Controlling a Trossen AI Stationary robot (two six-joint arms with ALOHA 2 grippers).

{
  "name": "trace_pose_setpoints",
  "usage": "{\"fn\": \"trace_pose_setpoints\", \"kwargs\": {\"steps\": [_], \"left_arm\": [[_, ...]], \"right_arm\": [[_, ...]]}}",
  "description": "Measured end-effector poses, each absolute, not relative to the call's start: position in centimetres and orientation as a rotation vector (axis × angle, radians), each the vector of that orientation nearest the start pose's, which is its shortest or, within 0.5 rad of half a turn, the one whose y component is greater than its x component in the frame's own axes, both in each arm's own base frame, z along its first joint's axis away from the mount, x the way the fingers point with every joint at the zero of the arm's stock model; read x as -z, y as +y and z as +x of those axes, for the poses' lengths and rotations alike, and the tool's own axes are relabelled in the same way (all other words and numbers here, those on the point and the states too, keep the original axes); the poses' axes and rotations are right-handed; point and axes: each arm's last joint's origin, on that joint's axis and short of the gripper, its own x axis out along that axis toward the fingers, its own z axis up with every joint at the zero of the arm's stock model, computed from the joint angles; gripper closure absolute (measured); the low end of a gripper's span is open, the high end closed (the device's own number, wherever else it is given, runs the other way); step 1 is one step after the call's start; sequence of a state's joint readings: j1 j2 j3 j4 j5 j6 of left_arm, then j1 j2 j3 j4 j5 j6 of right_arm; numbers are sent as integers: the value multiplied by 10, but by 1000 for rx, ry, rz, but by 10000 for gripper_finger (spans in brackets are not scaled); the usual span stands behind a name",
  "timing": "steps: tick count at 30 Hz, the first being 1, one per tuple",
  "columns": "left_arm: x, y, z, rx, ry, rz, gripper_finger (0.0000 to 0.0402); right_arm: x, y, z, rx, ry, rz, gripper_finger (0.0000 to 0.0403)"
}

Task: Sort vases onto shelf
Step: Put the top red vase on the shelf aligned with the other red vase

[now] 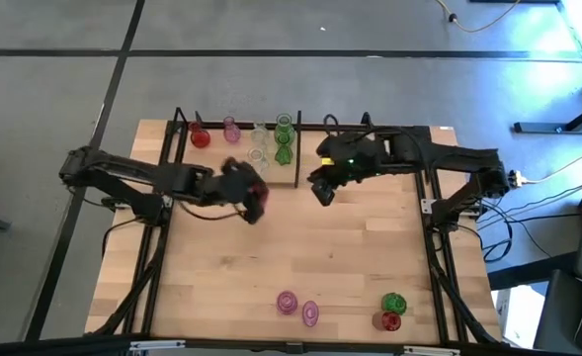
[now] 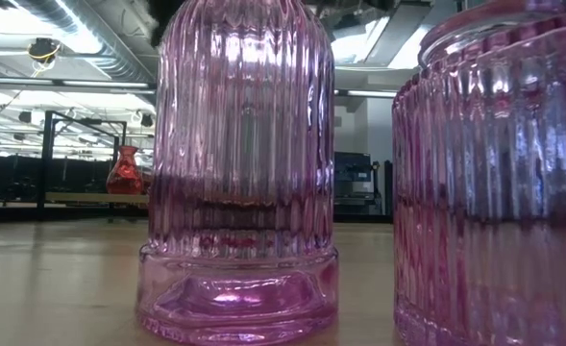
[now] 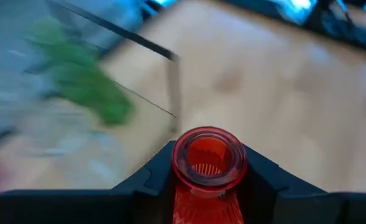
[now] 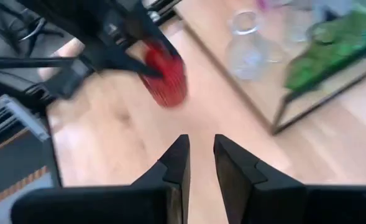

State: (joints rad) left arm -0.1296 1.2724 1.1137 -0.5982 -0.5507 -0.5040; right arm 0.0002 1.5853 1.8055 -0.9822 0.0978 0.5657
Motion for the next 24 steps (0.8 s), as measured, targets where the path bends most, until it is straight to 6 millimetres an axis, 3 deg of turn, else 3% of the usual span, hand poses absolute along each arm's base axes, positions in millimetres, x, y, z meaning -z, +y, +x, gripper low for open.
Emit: {"fn": "trace_pose_setpoints", "kwargs": {"steps": [5, 9, 19, 24], "left_arm": [[-341, -16, 219, -815, 421, -192, 286], [-338, -18, 193, -946, 349, -227, 286], [-256, -23, 157, -1188, -44, -342, 286], [-231, -14, 152, -1241, 5, -318, 286]], "right_arm": [[-418, -4, 307, 350, 723, 469, 342], [-421, -5, 302, 359, 717, 426, 342], [-425, -5, 295, 348, 722, 367, 343], [-423, -5, 293, 339, 756, 369, 343]]}}
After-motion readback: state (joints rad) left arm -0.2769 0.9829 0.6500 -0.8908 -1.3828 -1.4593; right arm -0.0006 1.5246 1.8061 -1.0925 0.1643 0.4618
